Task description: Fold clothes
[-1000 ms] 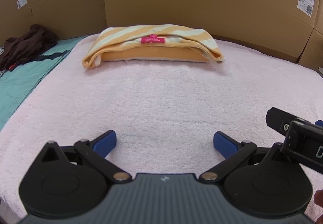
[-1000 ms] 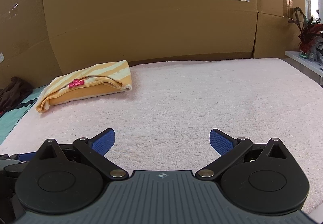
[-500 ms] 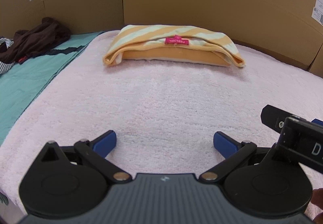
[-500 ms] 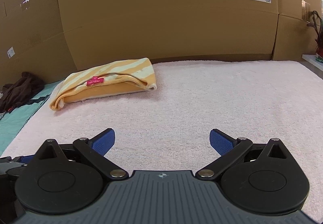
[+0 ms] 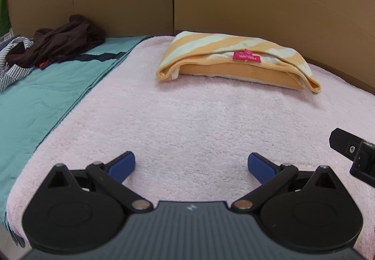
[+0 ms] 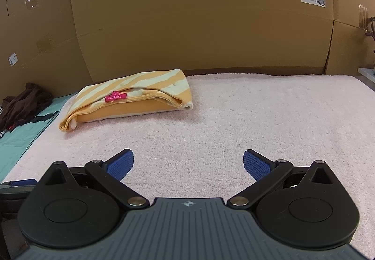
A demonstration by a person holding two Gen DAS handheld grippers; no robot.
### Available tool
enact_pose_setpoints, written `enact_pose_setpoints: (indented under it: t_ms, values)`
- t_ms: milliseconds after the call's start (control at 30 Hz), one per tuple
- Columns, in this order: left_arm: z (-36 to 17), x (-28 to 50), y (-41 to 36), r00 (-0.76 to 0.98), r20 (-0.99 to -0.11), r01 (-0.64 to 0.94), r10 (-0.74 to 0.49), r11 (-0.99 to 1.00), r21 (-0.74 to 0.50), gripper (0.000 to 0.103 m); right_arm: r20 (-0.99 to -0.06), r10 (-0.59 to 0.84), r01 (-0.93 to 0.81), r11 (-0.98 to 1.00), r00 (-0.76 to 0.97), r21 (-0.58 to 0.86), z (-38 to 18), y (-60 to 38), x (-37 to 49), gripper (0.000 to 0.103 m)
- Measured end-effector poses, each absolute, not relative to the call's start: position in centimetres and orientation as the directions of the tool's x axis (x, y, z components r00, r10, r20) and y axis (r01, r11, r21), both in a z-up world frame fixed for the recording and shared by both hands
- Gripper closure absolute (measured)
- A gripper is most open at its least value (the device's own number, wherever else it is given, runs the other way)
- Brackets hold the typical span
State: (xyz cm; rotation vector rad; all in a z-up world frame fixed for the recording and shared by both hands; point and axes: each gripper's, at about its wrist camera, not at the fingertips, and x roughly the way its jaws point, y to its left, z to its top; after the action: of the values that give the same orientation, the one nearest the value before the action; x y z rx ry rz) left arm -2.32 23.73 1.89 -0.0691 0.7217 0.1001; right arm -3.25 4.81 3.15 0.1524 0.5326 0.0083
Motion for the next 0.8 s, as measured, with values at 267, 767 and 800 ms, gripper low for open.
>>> enact_pose_setpoints:
  t_ms: [267,767,800]
  values:
    - [1.9,-2.0,23.6,0.745,-0.659,-0.131,0.106,0.991,0.012,0.001,-0.513,0.038,0.04,0.989,0.857,0.14,3.1,5.2,-2.7,0.001]
    - [1.6,-2.0,21.9,0.752,-0.655,-0.089,0.079,0.996,0.019,0.0,-0.533,0.02,0.048,0.992,0.846,0.115,3.0,4.9,-2.1,0.001]
    - [1.5,-2.0,21.8,0.753,-0.654,-0.088,0.078,0.996,0.017,0.0,-0.533,0.018,0.05,0.992,0.846,0.113,3.0,4.8,-2.2,0.001]
